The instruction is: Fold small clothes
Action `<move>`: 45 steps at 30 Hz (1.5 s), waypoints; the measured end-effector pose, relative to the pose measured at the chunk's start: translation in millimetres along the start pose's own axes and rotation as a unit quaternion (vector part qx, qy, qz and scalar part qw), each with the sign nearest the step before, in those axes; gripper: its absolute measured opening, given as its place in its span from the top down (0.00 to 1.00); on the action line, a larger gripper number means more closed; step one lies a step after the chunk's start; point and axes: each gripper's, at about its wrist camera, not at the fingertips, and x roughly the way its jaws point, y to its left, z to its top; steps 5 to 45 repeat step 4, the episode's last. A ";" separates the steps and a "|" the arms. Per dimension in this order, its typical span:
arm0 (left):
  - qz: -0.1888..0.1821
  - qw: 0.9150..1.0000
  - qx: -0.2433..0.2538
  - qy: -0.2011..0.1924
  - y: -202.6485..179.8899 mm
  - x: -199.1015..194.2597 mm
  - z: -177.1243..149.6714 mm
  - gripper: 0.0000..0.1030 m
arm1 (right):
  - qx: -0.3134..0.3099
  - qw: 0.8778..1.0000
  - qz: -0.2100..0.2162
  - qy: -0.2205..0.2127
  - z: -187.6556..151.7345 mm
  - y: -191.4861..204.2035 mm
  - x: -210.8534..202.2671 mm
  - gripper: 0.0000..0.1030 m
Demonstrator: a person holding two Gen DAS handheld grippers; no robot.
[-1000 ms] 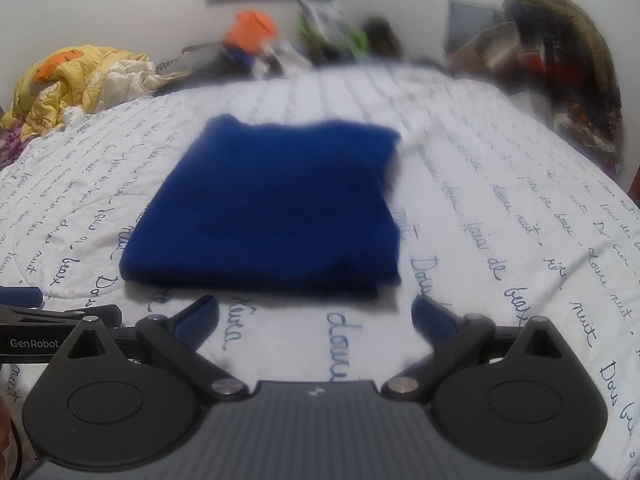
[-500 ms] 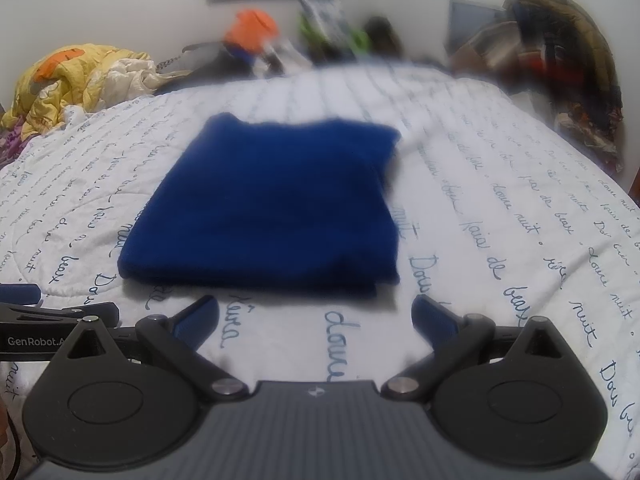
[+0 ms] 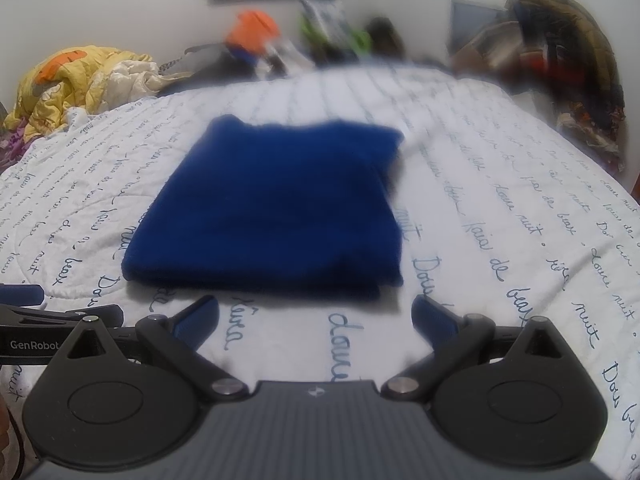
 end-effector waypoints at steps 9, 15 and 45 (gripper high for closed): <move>0.012 1.000 0.014 -0.017 -2.2 -4.1 0.3 0.00 | 0.004 1.000 0.007 0.001 1.0 -0.6 1.2 0.00; 0.012 1.000 0.014 -0.017 -2.2 -4.1 0.3 0.00 | 0.004 1.000 0.007 0.001 1.0 -0.6 1.2 0.00; 0.012 1.000 0.014 -0.017 -2.2 -4.1 0.3 0.00 | 0.004 1.000 0.007 0.001 1.0 -0.6 1.2 0.00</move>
